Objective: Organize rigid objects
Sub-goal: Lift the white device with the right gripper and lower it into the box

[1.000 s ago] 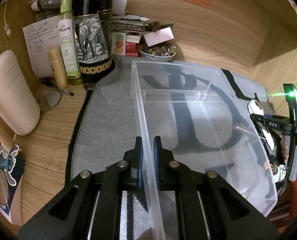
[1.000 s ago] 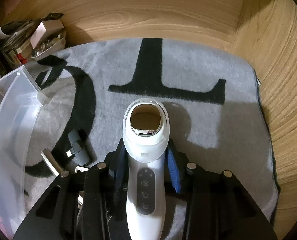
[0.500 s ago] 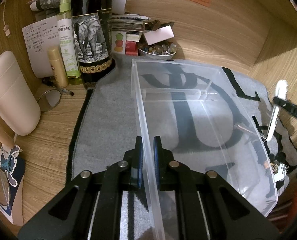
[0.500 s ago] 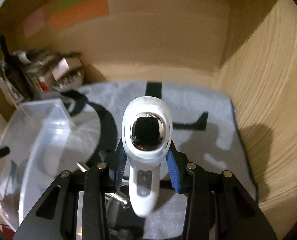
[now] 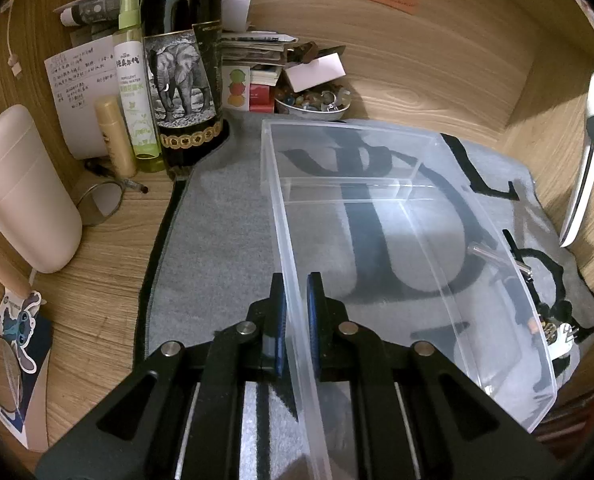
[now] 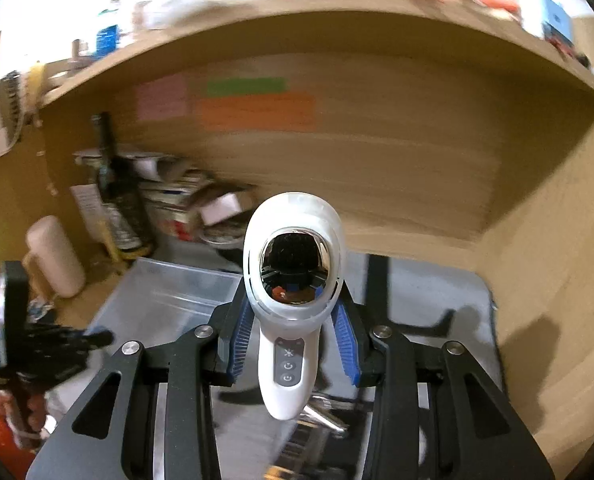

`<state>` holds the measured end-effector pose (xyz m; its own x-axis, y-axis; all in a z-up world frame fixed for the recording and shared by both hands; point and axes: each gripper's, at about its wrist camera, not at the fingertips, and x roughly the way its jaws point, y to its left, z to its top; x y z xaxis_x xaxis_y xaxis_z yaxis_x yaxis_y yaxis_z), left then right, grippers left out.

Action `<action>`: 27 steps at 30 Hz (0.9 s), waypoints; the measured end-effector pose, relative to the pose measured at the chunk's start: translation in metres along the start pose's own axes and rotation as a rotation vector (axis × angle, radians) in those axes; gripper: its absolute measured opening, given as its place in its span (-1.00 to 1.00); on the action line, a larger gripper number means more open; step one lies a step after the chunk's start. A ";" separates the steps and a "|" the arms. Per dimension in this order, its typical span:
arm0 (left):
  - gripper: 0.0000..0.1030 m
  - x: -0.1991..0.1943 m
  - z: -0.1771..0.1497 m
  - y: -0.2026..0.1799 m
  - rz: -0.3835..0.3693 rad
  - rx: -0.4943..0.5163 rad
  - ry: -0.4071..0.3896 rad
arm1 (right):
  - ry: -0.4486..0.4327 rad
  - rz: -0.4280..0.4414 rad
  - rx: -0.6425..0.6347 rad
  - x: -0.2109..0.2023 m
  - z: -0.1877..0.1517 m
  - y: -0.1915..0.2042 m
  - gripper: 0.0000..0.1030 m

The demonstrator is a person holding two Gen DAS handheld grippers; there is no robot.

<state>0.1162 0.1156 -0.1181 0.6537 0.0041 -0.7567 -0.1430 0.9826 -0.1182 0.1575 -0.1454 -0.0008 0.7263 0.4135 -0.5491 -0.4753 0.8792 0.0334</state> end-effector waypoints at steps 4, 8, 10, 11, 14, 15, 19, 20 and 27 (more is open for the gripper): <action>-0.80 -0.001 0.000 -0.001 0.001 0.004 -0.002 | -0.006 0.063 -0.037 0.002 0.003 0.022 -0.33; -0.80 -0.001 -0.001 -0.001 -0.001 0.007 -0.005 | 0.007 0.118 -0.071 0.012 0.002 0.045 -0.33; -0.80 -0.001 -0.001 -0.001 -0.001 0.010 -0.006 | 0.029 0.142 -0.083 0.020 0.000 0.055 -0.33; -0.80 -0.002 -0.001 -0.001 -0.001 0.012 -0.006 | 0.039 0.152 -0.086 0.023 -0.002 0.058 -0.33; -0.79 -0.002 -0.001 -0.001 -0.002 0.018 -0.009 | 0.079 0.180 -0.092 0.035 -0.006 0.068 -0.33; -0.79 -0.002 -0.002 -0.002 -0.001 0.021 -0.010 | 0.097 0.188 -0.094 0.041 -0.008 0.071 -0.33; -0.79 -0.002 -0.002 -0.001 -0.003 0.026 -0.014 | 0.175 0.201 -0.107 0.065 -0.015 0.080 -0.33; -0.79 -0.002 -0.002 -0.001 -0.007 0.022 -0.015 | 0.195 0.200 -0.111 0.071 -0.018 0.082 -0.33; -0.78 -0.002 -0.002 0.001 -0.020 0.010 -0.022 | 0.297 0.212 -0.143 0.099 -0.028 0.092 -0.33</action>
<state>0.1131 0.1161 -0.1177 0.6728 -0.0111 -0.7397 -0.1225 0.9844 -0.1262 0.1723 -0.0299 -0.0753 0.4389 0.4775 -0.7612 -0.6790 0.7311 0.0671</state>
